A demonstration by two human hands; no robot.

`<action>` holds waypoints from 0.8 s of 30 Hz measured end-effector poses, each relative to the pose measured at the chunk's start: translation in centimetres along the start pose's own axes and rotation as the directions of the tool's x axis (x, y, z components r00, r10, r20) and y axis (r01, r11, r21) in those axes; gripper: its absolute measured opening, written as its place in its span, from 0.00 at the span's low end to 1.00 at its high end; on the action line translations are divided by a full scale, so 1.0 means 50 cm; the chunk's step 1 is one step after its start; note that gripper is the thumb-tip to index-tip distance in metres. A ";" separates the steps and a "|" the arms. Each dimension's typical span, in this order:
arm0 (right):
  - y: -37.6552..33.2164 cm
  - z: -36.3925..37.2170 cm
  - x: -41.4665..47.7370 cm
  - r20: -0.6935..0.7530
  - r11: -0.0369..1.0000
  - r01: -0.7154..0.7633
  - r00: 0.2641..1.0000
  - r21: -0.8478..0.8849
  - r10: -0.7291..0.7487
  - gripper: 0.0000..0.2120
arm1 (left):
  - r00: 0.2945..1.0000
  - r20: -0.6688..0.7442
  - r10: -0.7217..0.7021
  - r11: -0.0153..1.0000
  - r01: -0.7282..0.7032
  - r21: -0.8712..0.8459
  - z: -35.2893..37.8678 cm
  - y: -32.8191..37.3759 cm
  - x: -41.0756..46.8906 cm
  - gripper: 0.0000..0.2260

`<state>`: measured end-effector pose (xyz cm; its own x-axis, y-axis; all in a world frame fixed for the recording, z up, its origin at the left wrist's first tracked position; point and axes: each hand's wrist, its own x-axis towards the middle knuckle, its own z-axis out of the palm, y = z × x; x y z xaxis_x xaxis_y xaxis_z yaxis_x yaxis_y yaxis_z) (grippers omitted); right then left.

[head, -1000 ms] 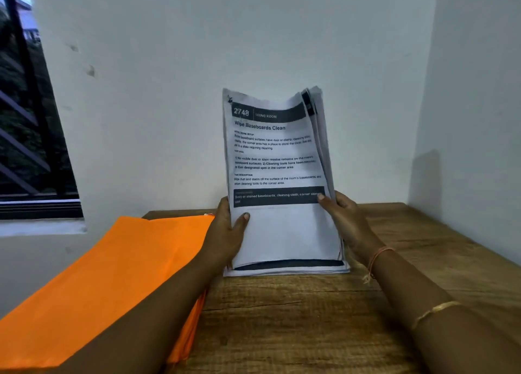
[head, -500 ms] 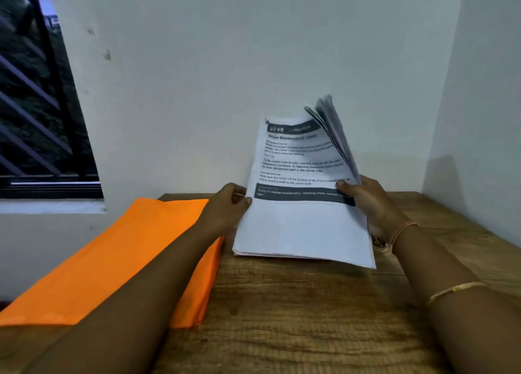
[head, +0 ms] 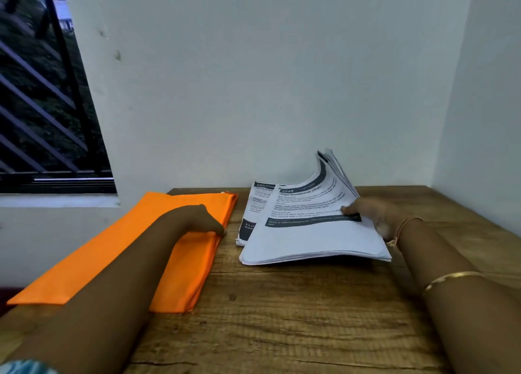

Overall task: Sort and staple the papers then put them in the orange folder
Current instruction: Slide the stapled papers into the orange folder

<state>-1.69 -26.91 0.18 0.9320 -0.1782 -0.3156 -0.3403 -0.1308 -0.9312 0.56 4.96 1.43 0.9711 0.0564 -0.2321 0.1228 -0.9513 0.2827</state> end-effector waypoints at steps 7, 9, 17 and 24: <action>-0.007 0.001 -0.014 0.153 0.976 0.058 0.984 0.211 -0.092 0.07 | 0.999 0.049 -0.013 0.984 0.022 -0.178 -0.043 -0.028 -0.017 0.14; -0.008 0.005 -0.014 0.179 0.972 0.076 0.977 0.221 -0.117 0.11 | 0.999 -0.045 0.025 0.970 -0.035 -0.240 -0.051 -0.034 -0.017 0.10; -0.020 0.054 -0.039 0.287 0.977 0.101 0.946 0.190 -0.154 0.12 | 0.903 -0.364 0.228 0.968 -0.169 0.186 -0.113 -0.042 -0.035 0.19; -0.029 0.124 -0.065 0.292 0.980 0.200 0.938 -0.010 -0.188 0.13 | 0.818 -0.405 0.408 0.906 -0.309 0.290 -0.126 -0.028 -0.048 0.18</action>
<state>-3.46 -20.11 1.43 0.9745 0.1421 -0.1737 -0.1483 -0.1733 -0.9736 -0.68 8.07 7.44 0.9274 -0.2196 0.3029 -0.2480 -0.9670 0.0582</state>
